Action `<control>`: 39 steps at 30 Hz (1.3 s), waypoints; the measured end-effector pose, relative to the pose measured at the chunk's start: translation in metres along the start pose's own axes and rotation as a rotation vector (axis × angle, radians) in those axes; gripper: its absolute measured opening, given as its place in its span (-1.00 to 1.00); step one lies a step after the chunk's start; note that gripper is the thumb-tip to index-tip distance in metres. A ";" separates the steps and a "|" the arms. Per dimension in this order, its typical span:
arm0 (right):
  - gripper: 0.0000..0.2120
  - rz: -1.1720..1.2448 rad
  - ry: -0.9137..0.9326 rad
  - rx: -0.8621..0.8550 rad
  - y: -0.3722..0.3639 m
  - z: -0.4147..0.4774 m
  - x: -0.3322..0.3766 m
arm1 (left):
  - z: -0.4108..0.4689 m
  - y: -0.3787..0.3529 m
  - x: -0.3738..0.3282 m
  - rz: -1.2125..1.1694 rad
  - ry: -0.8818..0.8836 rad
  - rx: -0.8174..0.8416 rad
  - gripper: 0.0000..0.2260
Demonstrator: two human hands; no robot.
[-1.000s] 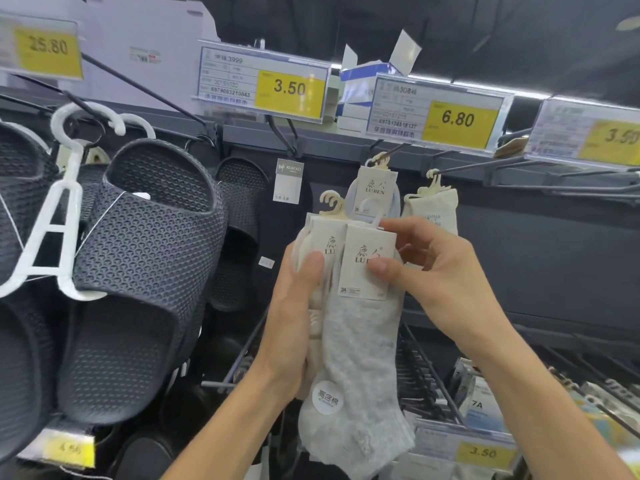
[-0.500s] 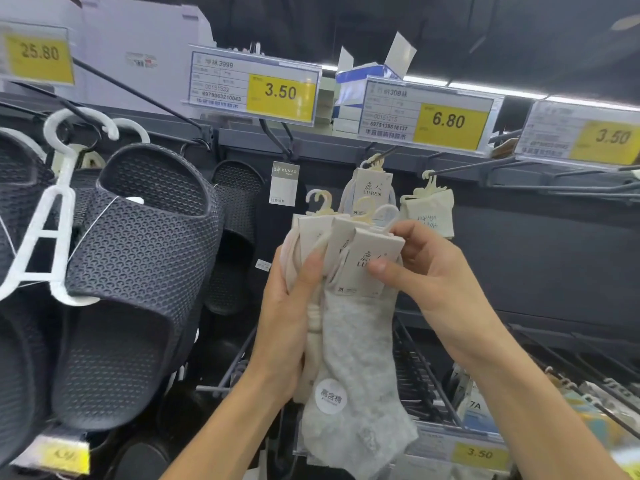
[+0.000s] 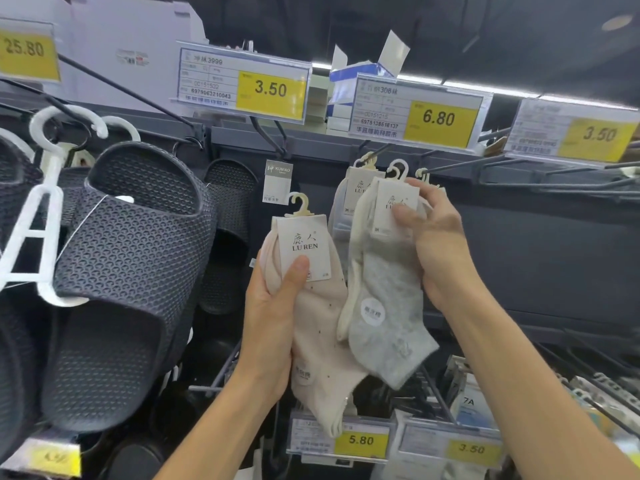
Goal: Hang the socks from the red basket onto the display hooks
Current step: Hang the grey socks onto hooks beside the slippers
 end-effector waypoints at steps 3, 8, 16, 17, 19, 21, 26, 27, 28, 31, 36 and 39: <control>-0.64 -0.064 0.069 -0.001 -0.009 0.017 0.000 | 0.001 0.002 0.001 0.022 0.003 -0.018 -0.62; -0.63 -0.092 0.160 0.025 -0.022 0.030 -0.004 | 0.001 0.003 0.001 0.033 0.005 -0.026 -0.64; -0.57 -0.212 0.286 0.139 -0.031 0.032 -0.019 | 0.002 0.005 0.000 0.035 0.029 -0.030 -0.61; -0.55 -0.234 0.282 0.154 -0.030 0.033 -0.021 | 0.002 0.005 0.001 0.037 0.034 -0.030 -0.62; -0.54 -0.300 0.281 0.175 -0.028 0.034 -0.023 | 0.002 0.005 0.001 0.033 0.044 -0.022 -0.67; -0.50 -0.360 0.267 0.199 -0.027 0.034 -0.022 | 0.001 0.003 0.001 0.027 0.054 -0.011 -0.70; -0.47 -0.515 0.253 0.079 -0.022 0.016 -0.006 | 0.000 0.002 0.001 0.053 0.053 0.014 -0.73; -0.53 -0.511 0.327 0.023 -0.021 0.006 0.005 | 0.000 0.002 0.000 0.064 0.045 0.025 -0.75; -0.61 -0.466 0.407 -0.007 -0.021 -0.005 0.016 | 0.000 0.001 -0.001 0.076 0.033 0.040 -0.76; -0.78 -0.273 0.481 0.112 -0.027 -0.031 0.039 | -0.001 -0.004 -0.003 0.108 0.003 0.081 -0.73; -0.70 -0.210 0.312 0.352 -0.037 -0.045 0.043 | -0.001 -0.011 -0.001 0.141 -0.003 0.120 -0.74; -0.76 -0.196 0.271 0.359 -0.033 -0.043 0.040 | -0.001 -0.012 0.002 0.154 0.018 0.109 -0.64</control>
Point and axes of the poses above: each hand's wrist, its own z-axis towards the middle knuckle, its own y-axis out of the back of the hand, x = y × z, the point moved 4 cm from there along z, towards the middle knuckle, and after that the axes turned 13 degrees about y, right-handed, at the moved point
